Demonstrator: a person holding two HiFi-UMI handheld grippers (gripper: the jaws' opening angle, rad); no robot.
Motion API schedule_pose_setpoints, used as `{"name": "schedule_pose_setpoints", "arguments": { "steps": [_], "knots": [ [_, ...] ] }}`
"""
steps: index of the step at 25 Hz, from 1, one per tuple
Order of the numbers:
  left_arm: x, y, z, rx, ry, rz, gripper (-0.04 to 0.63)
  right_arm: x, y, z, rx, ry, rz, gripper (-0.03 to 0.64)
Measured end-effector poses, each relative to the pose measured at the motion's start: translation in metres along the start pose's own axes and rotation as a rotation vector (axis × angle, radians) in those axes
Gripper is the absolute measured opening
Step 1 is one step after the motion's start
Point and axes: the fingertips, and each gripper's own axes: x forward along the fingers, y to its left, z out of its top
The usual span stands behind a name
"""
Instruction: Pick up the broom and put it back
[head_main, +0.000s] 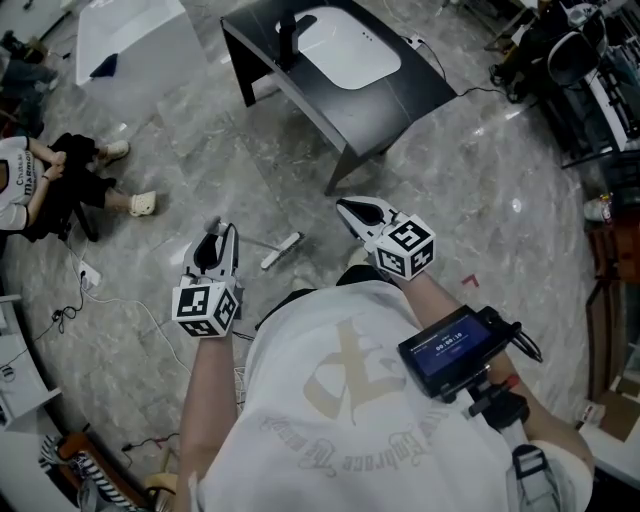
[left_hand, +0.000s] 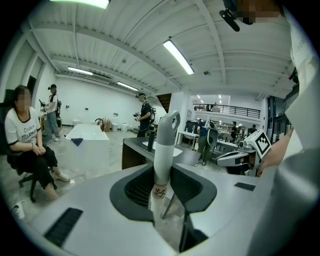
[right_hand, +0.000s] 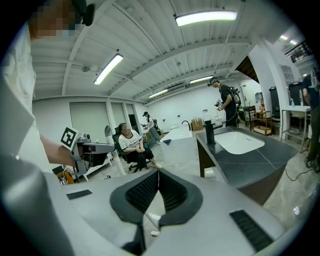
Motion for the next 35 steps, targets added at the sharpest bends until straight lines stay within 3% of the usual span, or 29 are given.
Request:
{"name": "schedule_pose_setpoints", "arguments": {
  "steps": [19, 35],
  "knots": [
    [0.046, 0.003, -0.005, 0.062, 0.072, 0.018, 0.109, -0.01, -0.034, -0.013, 0.04, -0.012, -0.04, 0.018],
    [0.135, 0.018, 0.003, -0.037, 0.134, 0.238, 0.109, 0.0, -0.137, 0.007, 0.092, -0.001, -0.004, 0.018]
  ]
}}
